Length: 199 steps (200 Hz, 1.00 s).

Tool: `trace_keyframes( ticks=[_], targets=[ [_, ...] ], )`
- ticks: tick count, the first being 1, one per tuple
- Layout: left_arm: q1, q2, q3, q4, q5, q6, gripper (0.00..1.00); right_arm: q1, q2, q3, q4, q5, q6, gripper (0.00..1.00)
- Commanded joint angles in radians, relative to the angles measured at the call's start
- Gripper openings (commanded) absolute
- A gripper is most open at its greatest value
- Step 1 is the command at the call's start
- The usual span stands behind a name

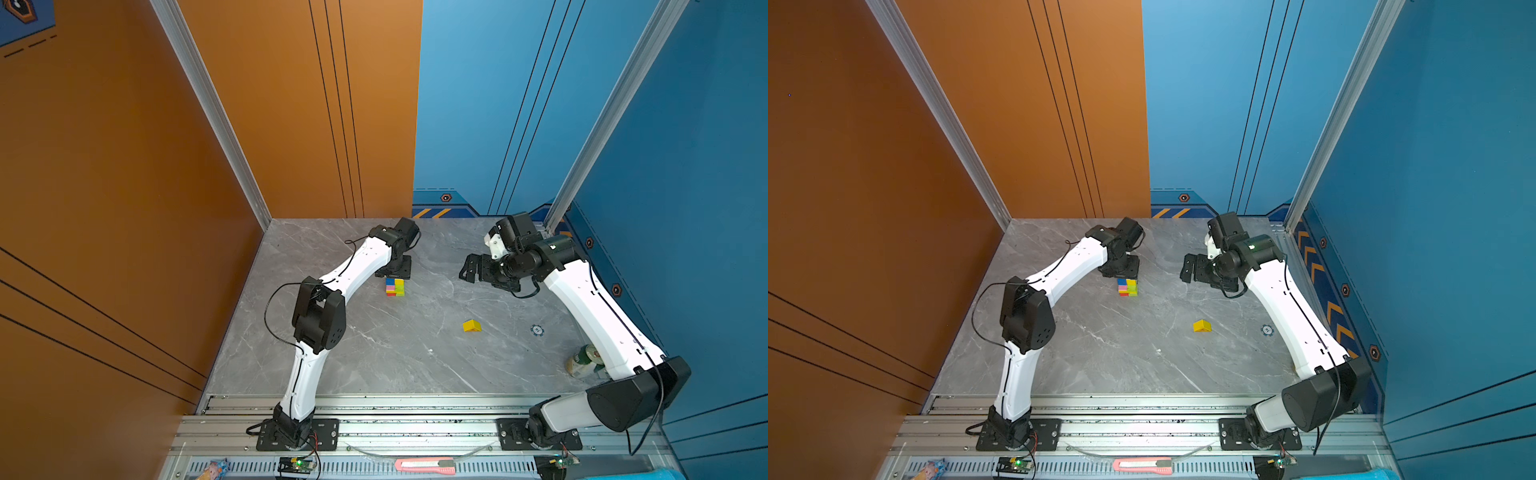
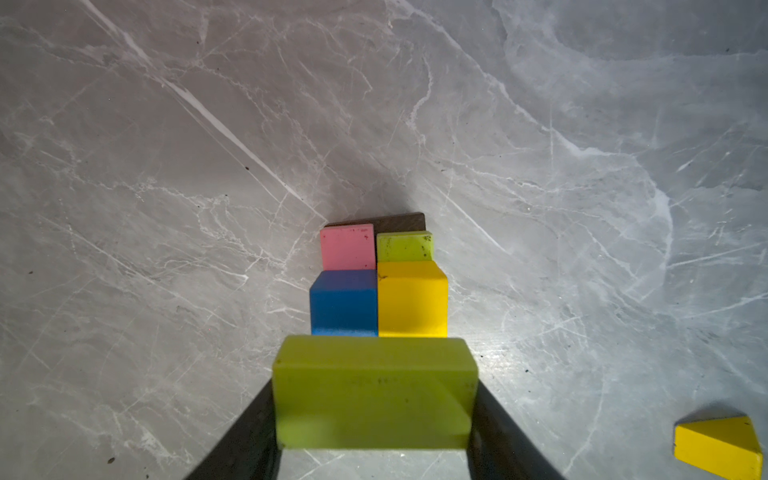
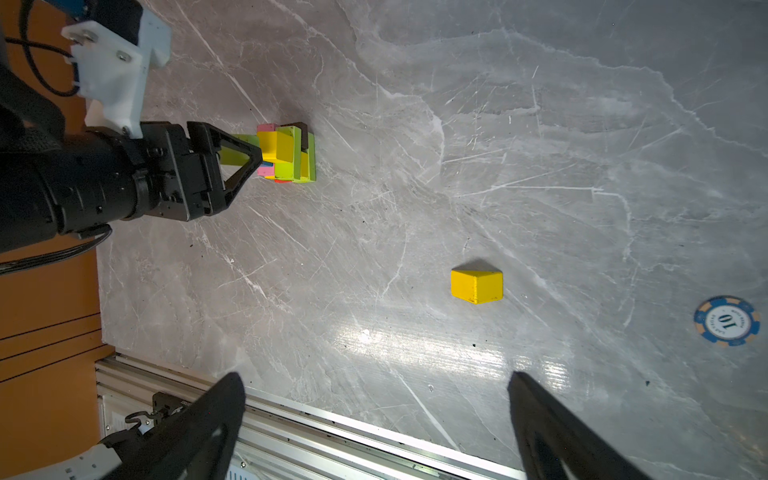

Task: Build the wood block tower
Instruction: 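Lift the lime green block with the left gripper and carry it over the stack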

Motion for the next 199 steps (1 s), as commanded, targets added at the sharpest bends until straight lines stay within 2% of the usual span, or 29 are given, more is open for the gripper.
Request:
trace_keyframes(
  ticks=[1, 199],
  targets=[
    [0.009, 0.024, 0.032, -0.026, 0.005, 0.012, 0.6, -0.004, 0.002, 0.0, 0.009, 0.001, 0.007, 1.0],
    [0.016, 0.056, 0.07, -0.027, 0.004, -0.031, 0.62, -0.015, -0.015, -0.032, 0.012, 0.015, 0.005, 1.0]
  ],
)
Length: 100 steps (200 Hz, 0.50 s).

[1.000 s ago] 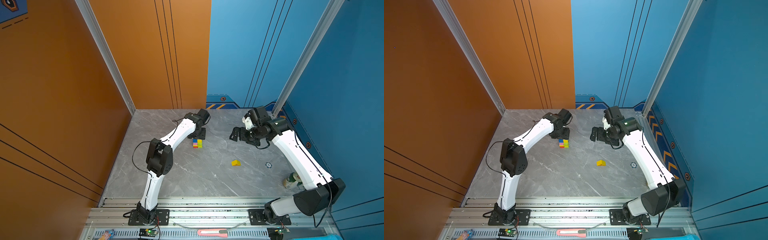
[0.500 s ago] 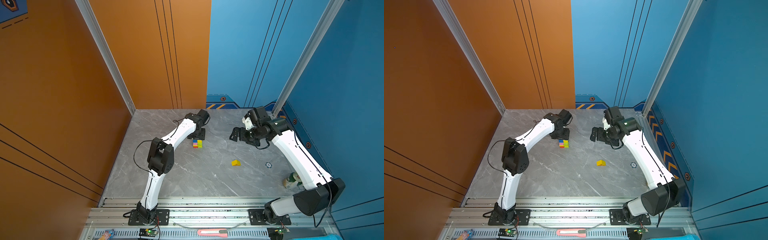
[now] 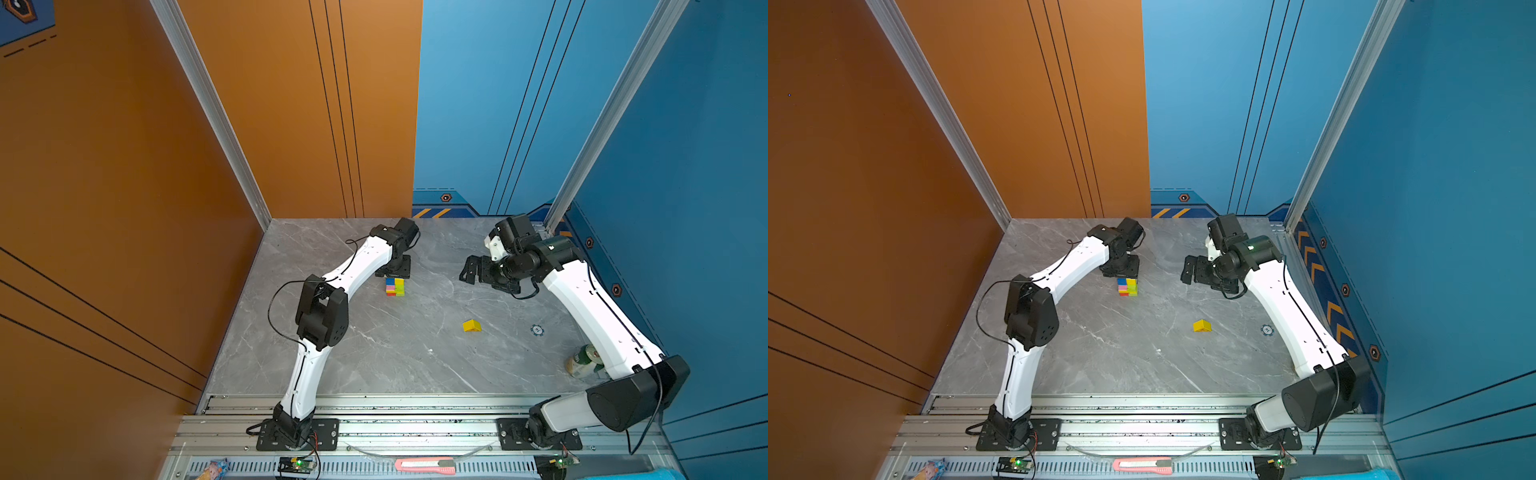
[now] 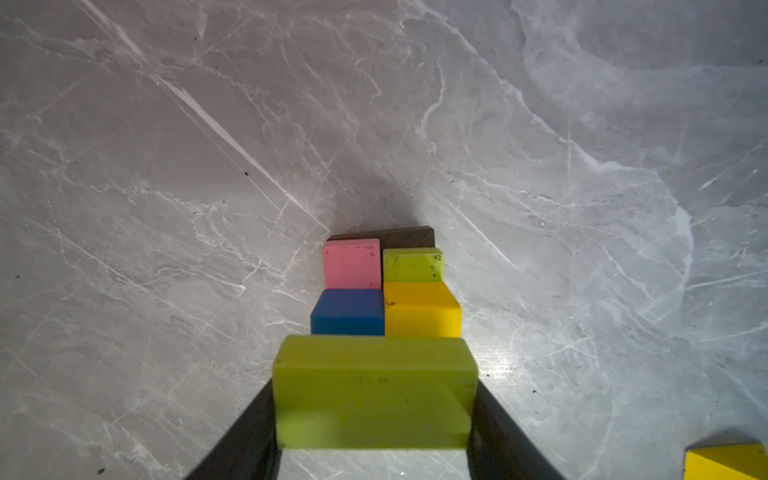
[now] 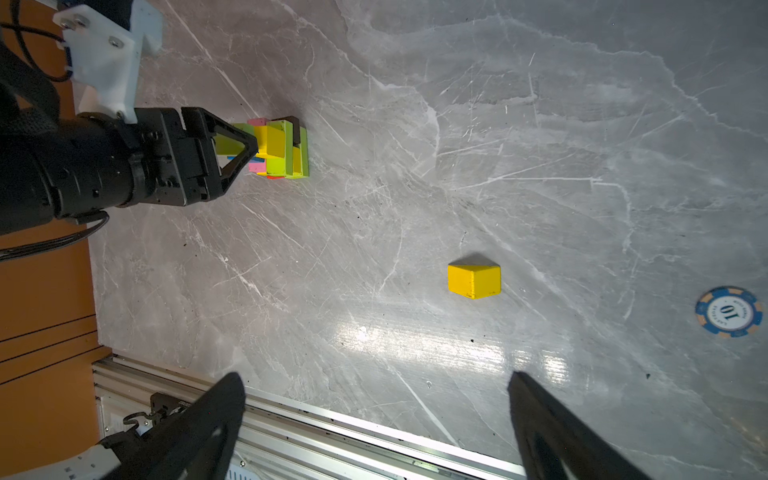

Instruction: Build the wood block tower

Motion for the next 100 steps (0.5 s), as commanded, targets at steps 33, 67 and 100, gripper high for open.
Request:
trace_keyframes(
  ticks=[33, 67, 100],
  targets=[
    [0.003, 0.026, 0.029, -0.022, 0.005, -0.022, 0.62, -0.02, -0.017, -0.016, 0.014, 0.012, -0.005, 1.0],
    [0.002, 0.028, 0.027, -0.022, 0.006, -0.033, 0.62, -0.028, -0.018, -0.02, 0.016, 0.007, -0.009, 1.0],
    [0.002, 0.033, 0.031, -0.022, 0.004, -0.037, 0.62, -0.035, -0.018, -0.025, 0.017, 0.0, -0.015, 1.0]
  ],
)
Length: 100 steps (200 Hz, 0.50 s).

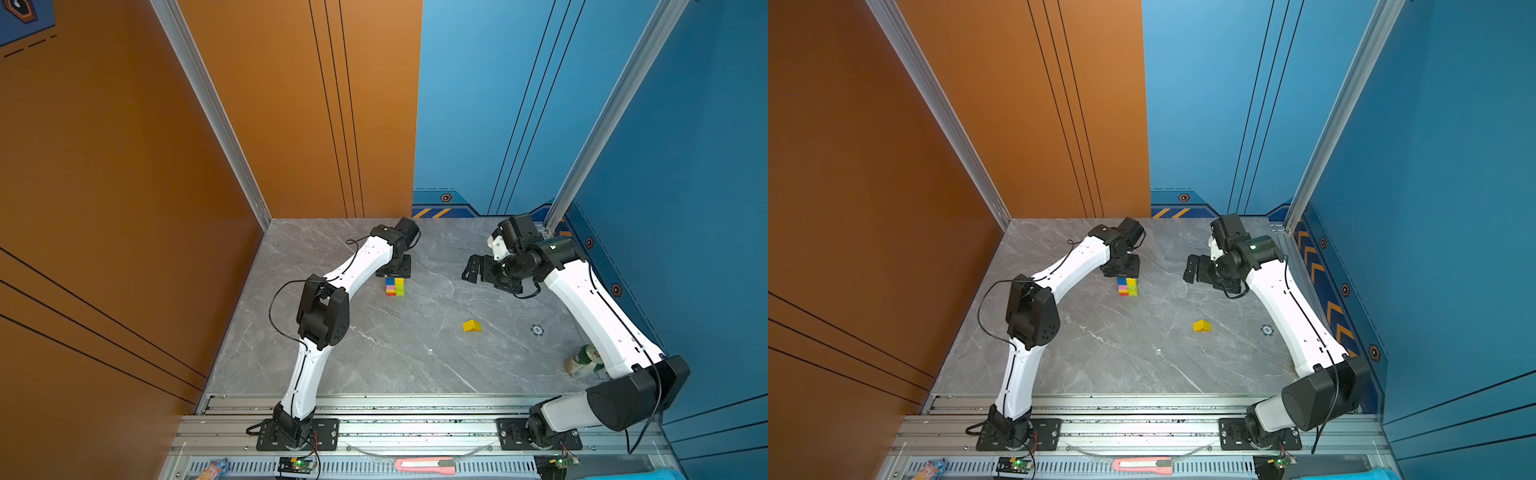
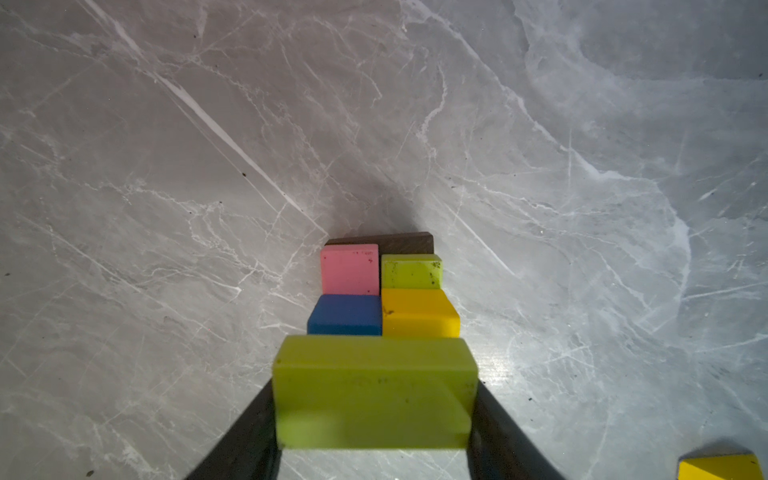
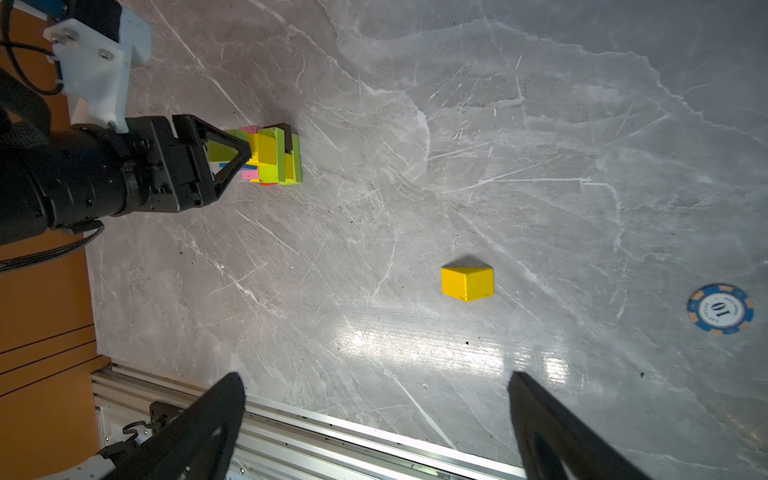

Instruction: Build the wood block tower

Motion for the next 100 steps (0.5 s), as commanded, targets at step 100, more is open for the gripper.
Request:
trace_keyframes(
  ticks=[100],
  targets=[
    [-0.001, 0.038, 0.045, -0.022, 0.015, -0.026, 0.66, -0.05, -0.016, -0.023, 0.013, -0.033, -0.034, 1.0]
  ],
)
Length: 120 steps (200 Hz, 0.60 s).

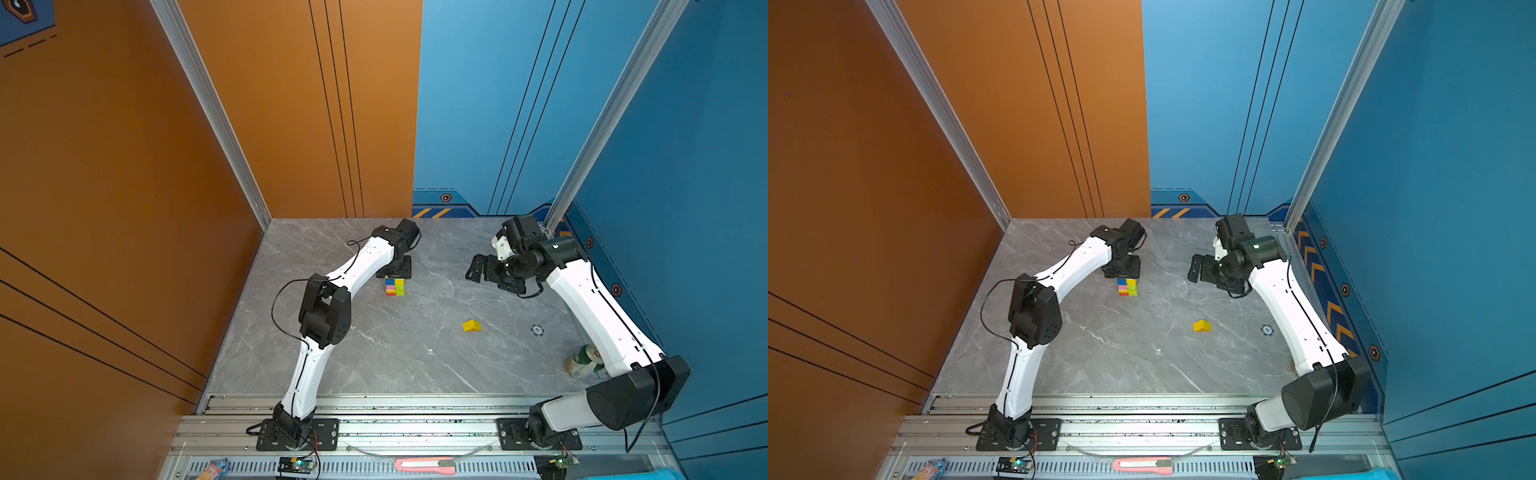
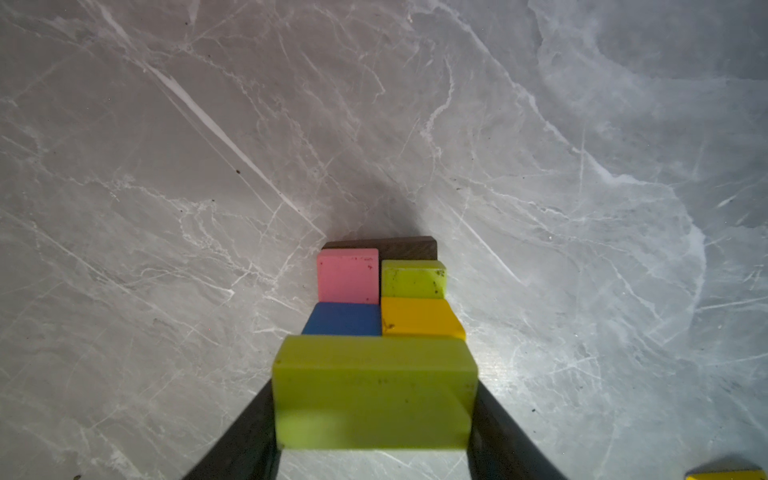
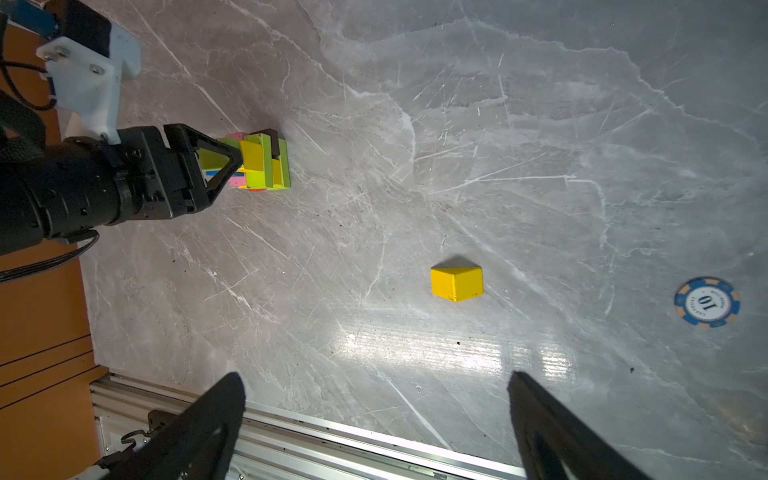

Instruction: Build the wood block tower

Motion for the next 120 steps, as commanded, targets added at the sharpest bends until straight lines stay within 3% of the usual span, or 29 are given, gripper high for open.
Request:
trace_keyframes(
  ticks=[1, 120],
  targets=[
    [-0.001, 0.013, 0.032, -0.023, 0.015, -0.01, 0.66, -0.011, -0.015, -0.009, 0.013, -0.025, -0.025, 1.0],
    [-0.007, -0.03, 0.08, -0.034, -0.003, 0.002, 0.82, -0.027, -0.01, -0.011, 0.013, -0.046, -0.036, 1.0]
  ],
)
